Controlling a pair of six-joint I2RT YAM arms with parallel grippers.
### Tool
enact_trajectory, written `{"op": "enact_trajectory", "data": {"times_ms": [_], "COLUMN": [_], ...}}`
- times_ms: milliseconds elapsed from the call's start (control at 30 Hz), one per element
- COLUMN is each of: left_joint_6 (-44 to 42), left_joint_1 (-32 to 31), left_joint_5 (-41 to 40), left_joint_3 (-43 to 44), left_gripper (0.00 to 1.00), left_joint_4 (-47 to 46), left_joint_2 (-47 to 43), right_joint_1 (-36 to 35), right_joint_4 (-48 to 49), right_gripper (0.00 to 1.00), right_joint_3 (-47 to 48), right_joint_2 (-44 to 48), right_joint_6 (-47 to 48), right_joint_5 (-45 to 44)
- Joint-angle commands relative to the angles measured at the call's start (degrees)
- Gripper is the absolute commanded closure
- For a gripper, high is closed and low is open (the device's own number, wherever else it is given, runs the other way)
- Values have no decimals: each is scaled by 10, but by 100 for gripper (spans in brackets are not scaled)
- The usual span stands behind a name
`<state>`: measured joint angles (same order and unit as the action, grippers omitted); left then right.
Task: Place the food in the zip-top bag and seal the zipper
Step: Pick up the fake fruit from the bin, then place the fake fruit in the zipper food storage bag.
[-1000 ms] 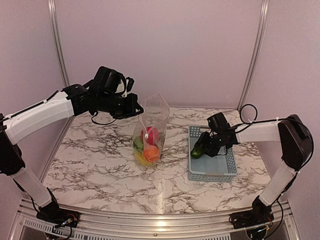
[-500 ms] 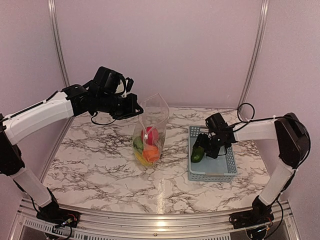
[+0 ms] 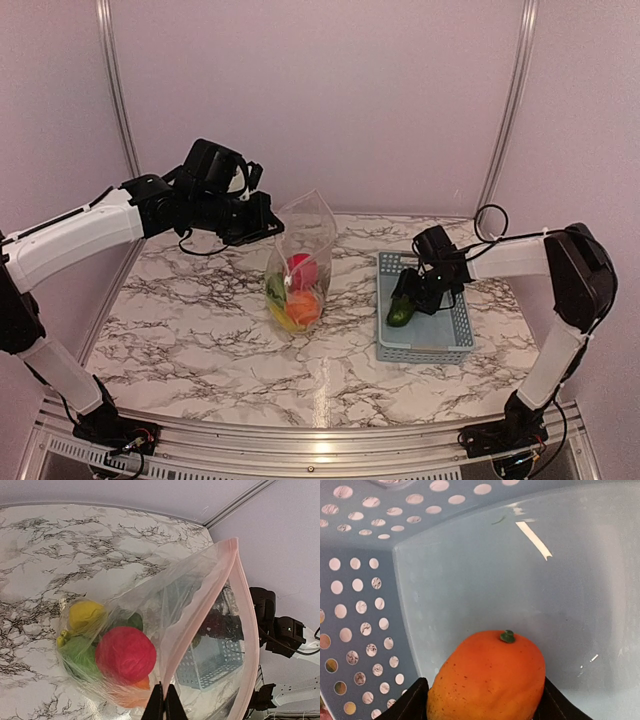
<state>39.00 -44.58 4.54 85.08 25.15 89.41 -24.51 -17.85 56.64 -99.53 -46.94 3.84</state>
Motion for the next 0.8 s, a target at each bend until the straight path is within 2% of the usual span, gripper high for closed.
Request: {"op": "enact_trajectory", "data": {"times_ms": [0, 300, 500, 767], "left_joint_6": [6, 5, 0, 6], "left_joint_1": [0, 0, 0, 0], "left_joint_5": [2, 0, -1, 13], "left_joint_3": [-9, -11, -6, 0], "left_gripper": [100, 100, 100, 100], "left_joint_4": [-7, -9, -13, -21], "left_joint_2": [-22, -21, -15, -1], "right_joint_1": [10, 2, -32, -122], "right_joint_4": [7, 15, 6, 12], "right_gripper": [40, 57, 58, 62], "right_joint_3": [28, 74, 150, 252], "right_joint_2": [2, 135, 190, 191], "right_joint_6": [31, 94, 145, 194], "right_joint_5": [13, 23, 24, -4]}}
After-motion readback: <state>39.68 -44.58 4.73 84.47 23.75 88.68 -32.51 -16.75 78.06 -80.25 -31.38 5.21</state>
